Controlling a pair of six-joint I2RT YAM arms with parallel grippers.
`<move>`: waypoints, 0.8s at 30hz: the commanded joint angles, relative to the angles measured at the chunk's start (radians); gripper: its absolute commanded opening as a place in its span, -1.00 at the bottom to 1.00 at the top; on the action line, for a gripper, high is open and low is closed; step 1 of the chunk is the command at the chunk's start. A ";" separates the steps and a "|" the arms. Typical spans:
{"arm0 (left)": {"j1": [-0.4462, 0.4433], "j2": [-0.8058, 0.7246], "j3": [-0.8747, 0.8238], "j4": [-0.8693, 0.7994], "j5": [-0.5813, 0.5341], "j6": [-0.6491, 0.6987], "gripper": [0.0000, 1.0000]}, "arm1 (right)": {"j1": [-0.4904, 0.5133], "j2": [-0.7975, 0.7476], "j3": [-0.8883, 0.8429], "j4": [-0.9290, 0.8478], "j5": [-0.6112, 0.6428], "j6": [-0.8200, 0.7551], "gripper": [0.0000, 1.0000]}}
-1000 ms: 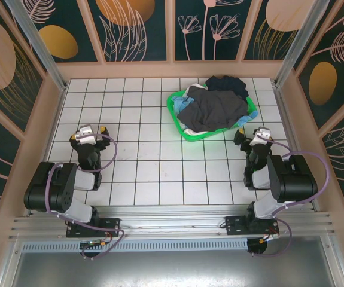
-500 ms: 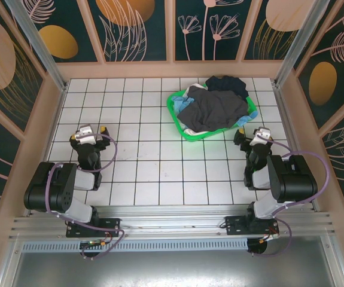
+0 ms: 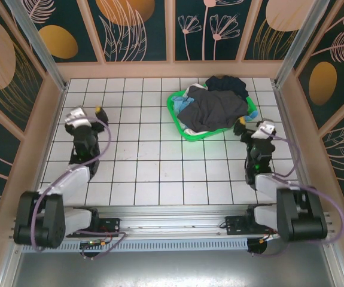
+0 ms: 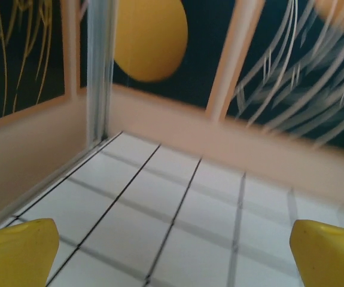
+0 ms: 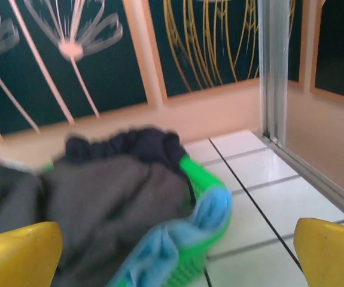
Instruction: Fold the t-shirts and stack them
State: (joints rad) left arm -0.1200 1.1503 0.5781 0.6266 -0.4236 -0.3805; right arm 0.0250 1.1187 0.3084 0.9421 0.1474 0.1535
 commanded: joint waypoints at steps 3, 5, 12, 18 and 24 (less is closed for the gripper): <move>-0.001 -0.060 0.029 -0.310 0.105 -0.364 0.97 | -0.281 0.019 0.083 -0.169 -0.550 0.441 0.98; -0.001 -0.077 0.005 -0.274 0.169 -0.371 0.97 | -0.347 0.101 0.127 -0.195 -0.655 0.502 0.98; -0.001 -0.066 0.026 -0.367 0.304 -0.407 0.98 | -0.324 0.455 0.544 -0.713 -0.618 0.354 0.95; -0.001 -0.036 0.046 -0.384 0.423 -0.339 0.98 | -0.272 0.633 0.682 -0.710 -0.661 0.353 0.69; -0.001 0.015 0.121 -0.441 0.478 -0.273 0.98 | -0.134 0.720 0.783 -0.814 -0.607 0.316 0.28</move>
State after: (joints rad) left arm -0.1200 1.1507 0.6441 0.2165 -0.0051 -0.7094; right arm -0.1696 1.8282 1.0485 0.2005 -0.4305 0.4858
